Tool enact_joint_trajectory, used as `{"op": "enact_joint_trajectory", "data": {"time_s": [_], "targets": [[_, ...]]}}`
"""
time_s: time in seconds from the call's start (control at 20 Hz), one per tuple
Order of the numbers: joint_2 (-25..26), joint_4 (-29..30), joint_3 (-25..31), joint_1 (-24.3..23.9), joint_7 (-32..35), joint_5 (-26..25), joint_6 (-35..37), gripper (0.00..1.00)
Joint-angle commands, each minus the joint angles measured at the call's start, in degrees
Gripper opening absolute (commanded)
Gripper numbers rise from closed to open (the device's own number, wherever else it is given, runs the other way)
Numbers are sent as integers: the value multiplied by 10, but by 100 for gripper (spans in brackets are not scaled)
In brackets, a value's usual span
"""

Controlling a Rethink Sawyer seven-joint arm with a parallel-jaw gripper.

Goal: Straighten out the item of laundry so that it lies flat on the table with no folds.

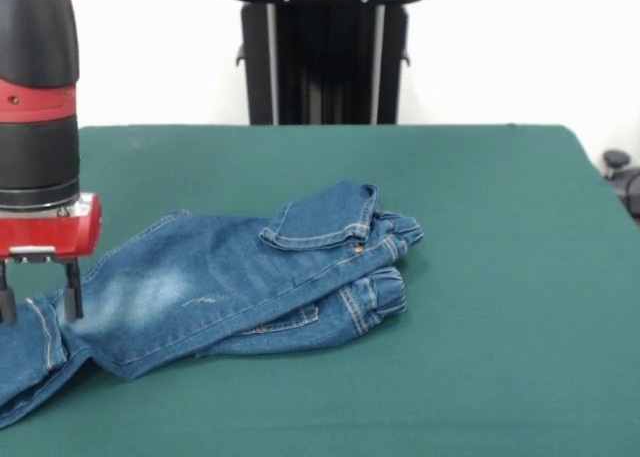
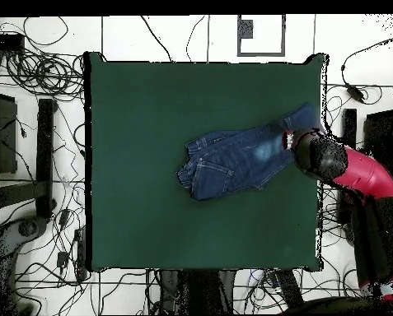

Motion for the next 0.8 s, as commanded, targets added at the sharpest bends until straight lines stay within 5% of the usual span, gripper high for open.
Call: {"op": "enact_joint_trajectory", "data": {"time_s": [0.05,0.8], "targets": [[55,23,27,19,50,-3,-6,100],[65,19,31,15,47,-6,-13,100]]}}
